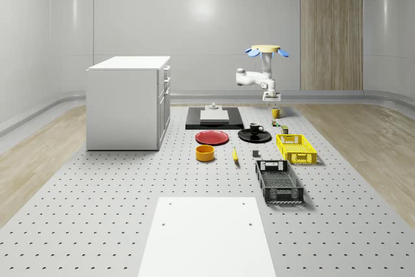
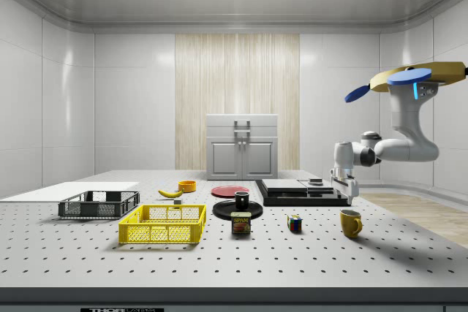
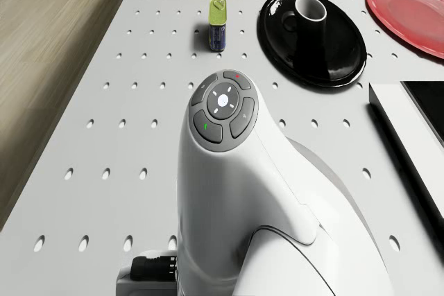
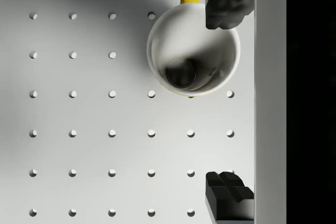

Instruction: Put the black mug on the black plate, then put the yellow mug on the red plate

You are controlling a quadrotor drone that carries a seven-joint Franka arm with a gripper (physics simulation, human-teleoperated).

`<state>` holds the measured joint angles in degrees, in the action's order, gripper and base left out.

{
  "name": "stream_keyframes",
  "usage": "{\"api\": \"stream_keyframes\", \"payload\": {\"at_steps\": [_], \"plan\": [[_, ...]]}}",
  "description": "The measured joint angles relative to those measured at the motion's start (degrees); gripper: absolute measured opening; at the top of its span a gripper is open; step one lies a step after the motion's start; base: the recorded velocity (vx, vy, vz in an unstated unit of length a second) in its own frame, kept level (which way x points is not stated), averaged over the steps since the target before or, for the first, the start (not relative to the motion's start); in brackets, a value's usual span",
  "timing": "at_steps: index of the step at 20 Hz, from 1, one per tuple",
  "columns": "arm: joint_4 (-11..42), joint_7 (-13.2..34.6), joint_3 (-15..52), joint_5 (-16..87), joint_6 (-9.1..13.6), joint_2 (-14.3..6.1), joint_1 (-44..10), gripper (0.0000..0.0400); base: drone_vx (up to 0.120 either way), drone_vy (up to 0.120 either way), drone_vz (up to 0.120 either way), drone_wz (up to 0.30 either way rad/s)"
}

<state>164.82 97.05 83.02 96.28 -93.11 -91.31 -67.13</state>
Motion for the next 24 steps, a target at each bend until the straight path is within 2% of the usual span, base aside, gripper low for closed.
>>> {"api": "stream_keyframes", "payload": {"at_steps": [14, 24], "plan": [[-1.4, 0.2, -8.3, 7.9, -2.5, -0.1, -1.2, 0.0400, 0.000, 0.000, 0.000, 0.000], [-1.9, 1.1, -10.3, 9.9, -2.6, 0.6, -2.3, 0.0400, 0.000, 0.000, 0.000, 0.000]]}}
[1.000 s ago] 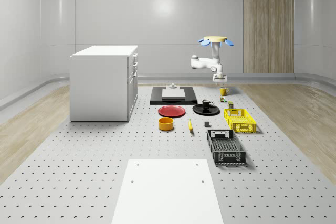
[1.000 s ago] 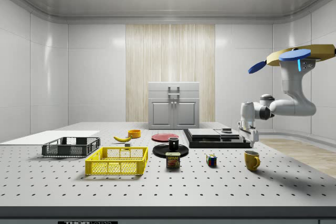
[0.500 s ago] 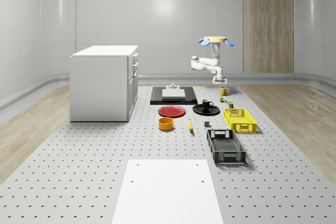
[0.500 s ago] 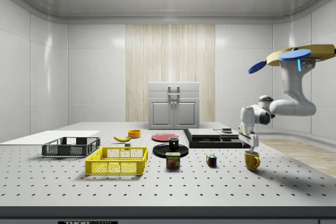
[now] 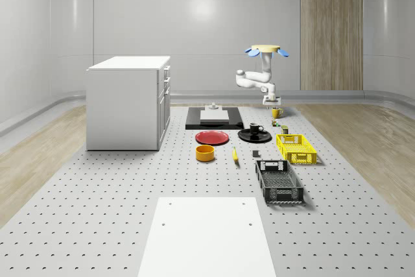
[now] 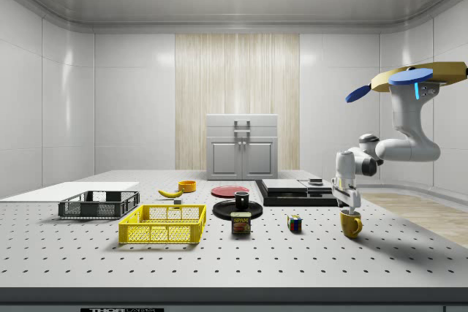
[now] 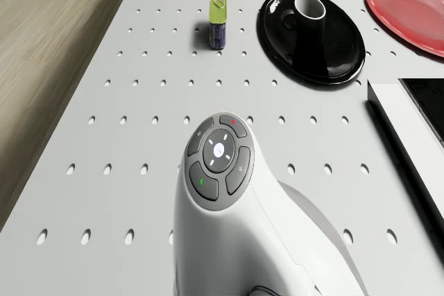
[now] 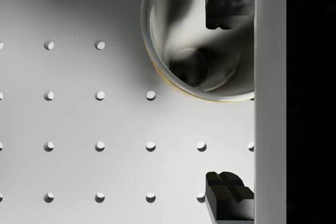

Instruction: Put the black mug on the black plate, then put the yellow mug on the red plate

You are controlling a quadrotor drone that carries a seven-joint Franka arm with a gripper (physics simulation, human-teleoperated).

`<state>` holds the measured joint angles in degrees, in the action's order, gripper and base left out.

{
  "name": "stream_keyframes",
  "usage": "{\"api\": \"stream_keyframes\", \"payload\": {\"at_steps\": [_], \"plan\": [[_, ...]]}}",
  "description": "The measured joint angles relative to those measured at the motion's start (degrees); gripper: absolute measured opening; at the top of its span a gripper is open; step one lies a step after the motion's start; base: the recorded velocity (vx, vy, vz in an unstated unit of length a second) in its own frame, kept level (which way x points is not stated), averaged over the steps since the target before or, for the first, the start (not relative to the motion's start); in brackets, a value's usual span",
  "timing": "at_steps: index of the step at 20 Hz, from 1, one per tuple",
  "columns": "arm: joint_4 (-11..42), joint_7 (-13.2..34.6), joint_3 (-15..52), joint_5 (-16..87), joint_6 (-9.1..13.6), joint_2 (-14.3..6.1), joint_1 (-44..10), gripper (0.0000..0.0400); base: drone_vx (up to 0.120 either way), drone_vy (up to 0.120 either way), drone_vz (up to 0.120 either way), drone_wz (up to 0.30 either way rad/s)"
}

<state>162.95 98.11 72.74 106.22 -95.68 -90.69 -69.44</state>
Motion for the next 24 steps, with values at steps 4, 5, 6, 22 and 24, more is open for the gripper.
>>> {"api": "stream_keyframes", "payload": {"at_steps": [4, 5, 6, 22, 24], "plan": [[0.0, 0.5, -0.2, 0.2, 0.2, 0.3, -0.5, 0.0400, 0.000, 0.000, 0.000, 0.000], [0.0, 0.6, -0.2, 0.3, 0.3, 0.4, -0.6, 0.0400, 0.000, 0.000, 0.000, 0.000], [-0.1, 0.7, -0.2, 0.3, 0.4, 0.5, -0.7, 0.0400, 0.000, 0.000, 0.000, 0.000], [-1.3, 1.0, -1.0, 1.3, 0.7, 1.4, -2.2, 0.0400, 0.000, 0.000, 0.000, 0.000], [-1.3, 0.9, -1.1, 1.4, 0.7, 1.5, -2.1, 0.0400, 0.000, 0.000, 0.000, 0.000]]}}
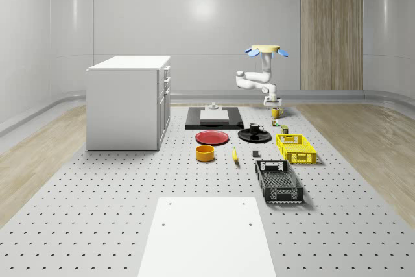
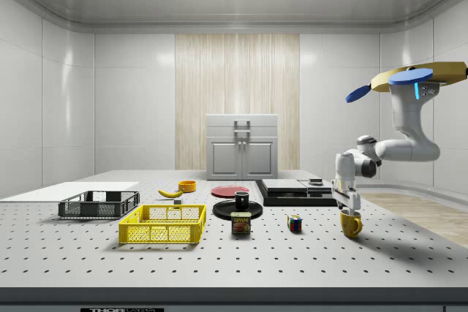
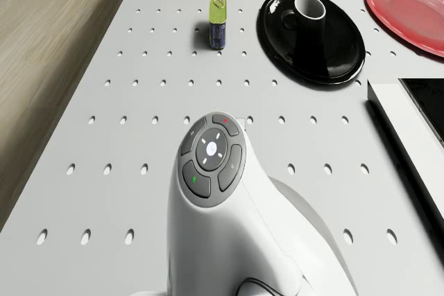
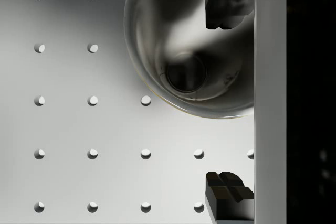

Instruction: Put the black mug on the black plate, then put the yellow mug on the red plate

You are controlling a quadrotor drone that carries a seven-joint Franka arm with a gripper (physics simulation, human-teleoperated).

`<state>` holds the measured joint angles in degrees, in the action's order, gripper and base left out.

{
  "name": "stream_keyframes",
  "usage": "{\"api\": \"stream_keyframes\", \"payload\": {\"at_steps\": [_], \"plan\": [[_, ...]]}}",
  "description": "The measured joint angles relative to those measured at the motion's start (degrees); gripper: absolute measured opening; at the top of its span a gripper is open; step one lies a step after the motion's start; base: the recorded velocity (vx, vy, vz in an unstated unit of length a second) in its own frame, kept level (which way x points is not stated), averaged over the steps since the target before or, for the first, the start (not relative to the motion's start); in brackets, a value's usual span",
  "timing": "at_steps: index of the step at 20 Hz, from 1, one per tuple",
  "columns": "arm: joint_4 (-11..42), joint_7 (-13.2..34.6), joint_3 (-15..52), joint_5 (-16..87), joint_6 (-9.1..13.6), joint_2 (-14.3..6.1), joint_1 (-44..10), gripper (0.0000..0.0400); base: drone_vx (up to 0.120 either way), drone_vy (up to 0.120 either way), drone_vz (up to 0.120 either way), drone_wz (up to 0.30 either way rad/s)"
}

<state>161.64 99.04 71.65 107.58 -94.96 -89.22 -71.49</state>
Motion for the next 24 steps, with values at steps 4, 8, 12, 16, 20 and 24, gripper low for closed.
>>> {"api": "stream_keyframes", "payload": {"at_steps": [4, 8, 12, 16, 20, 24], "plan": [[0.0, -0.1, 0.0, 0.1, 0.1, 0.1, 0.1, 0.0247, 0.000, 0.000, 0.000, 0.000], [0.0, -0.2, -0.1, 0.1, 0.2, 0.2, 0.2, 0.0160, 0.000, 0.000, 0.000, 0.000], [0.0, -0.3, -0.1, 0.2, 0.3, 0.4, 0.3, 0.0129, 0.000, 0.000, 0.000, 0.000], [0.0, -0.3, -0.1, 0.2, 0.4, 0.5, 0.3, 0.0117, 0.000, 0.000, 0.000, 0.000], [0.4, -0.3, 1.2, -0.9, 1.0, 0.6, 0.6, 0.0113, 0.000, 0.000, 0.000, 0.000], [1.1, -0.3, 4.1, -3.7, 2.1, 0.7, 1.1, 0.0111, 0.000, 0.000, 0.050, 0.000]]}}
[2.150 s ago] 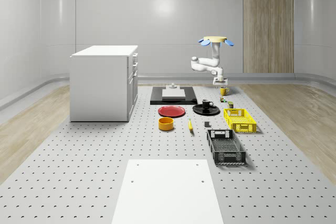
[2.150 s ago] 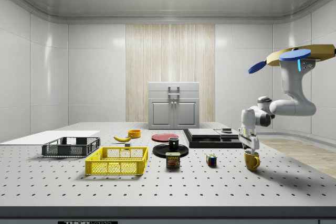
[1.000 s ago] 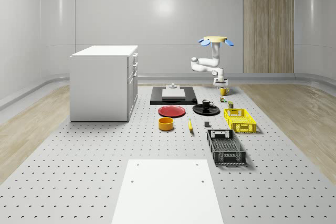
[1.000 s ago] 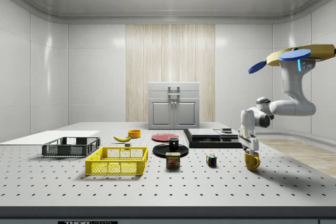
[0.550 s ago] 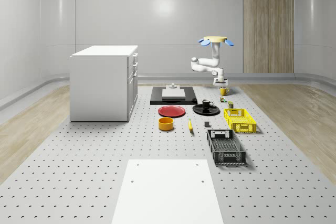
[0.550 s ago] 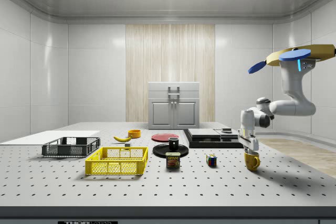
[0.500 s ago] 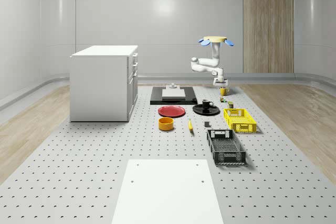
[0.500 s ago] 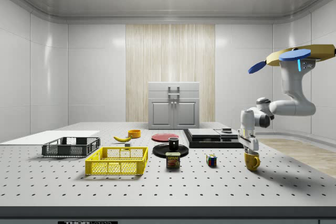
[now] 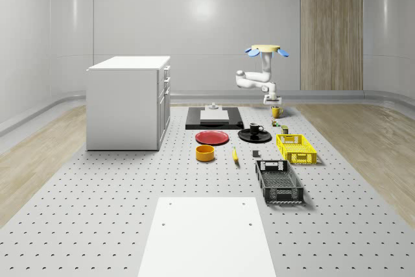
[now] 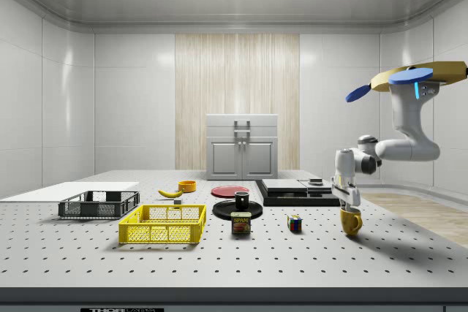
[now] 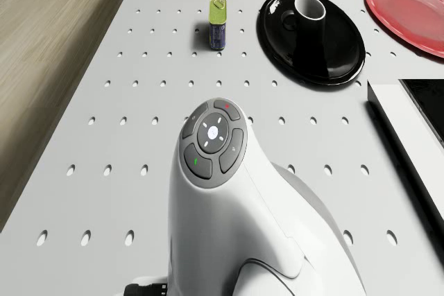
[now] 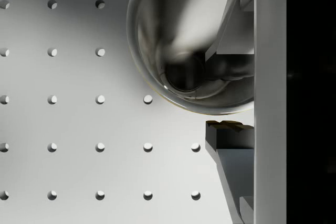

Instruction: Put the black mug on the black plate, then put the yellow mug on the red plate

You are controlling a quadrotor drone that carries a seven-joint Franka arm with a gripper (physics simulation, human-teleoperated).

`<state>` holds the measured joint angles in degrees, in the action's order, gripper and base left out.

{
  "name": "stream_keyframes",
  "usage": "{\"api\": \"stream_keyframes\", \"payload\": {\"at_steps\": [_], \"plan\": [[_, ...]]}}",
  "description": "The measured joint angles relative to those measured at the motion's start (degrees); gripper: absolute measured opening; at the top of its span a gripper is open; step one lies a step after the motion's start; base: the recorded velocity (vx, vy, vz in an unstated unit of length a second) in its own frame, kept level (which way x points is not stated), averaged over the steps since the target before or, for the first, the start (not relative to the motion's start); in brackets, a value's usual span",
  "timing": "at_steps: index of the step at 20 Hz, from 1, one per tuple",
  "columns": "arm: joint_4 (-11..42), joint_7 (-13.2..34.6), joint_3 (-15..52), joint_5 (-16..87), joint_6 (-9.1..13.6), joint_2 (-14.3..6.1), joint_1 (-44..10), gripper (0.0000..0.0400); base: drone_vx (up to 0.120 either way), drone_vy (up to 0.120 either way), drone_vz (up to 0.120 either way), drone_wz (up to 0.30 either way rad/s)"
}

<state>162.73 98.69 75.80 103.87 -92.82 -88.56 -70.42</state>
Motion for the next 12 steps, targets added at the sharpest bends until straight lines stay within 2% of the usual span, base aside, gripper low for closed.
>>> {"api": "stream_keyframes", "payload": {"at_steps": [3, 4, 12], "plan": [[0.4, 0.0, 2.1, -2.0, 0.7, 0.0, 0.2, 0.0110, 0.000, 0.000, 0.120, 0.000], [0.5, 0.0, 2.6, -2.5, 0.9, 0.0, 0.3, 0.0110, 0.080, 0.000, 0.120, 0.000], [0.8, 0.1, 4.6, -4.4, 1.2, -0.3, 0.4, 0.0110, 0.120, -0.115, 0.120, 0.000]]}}
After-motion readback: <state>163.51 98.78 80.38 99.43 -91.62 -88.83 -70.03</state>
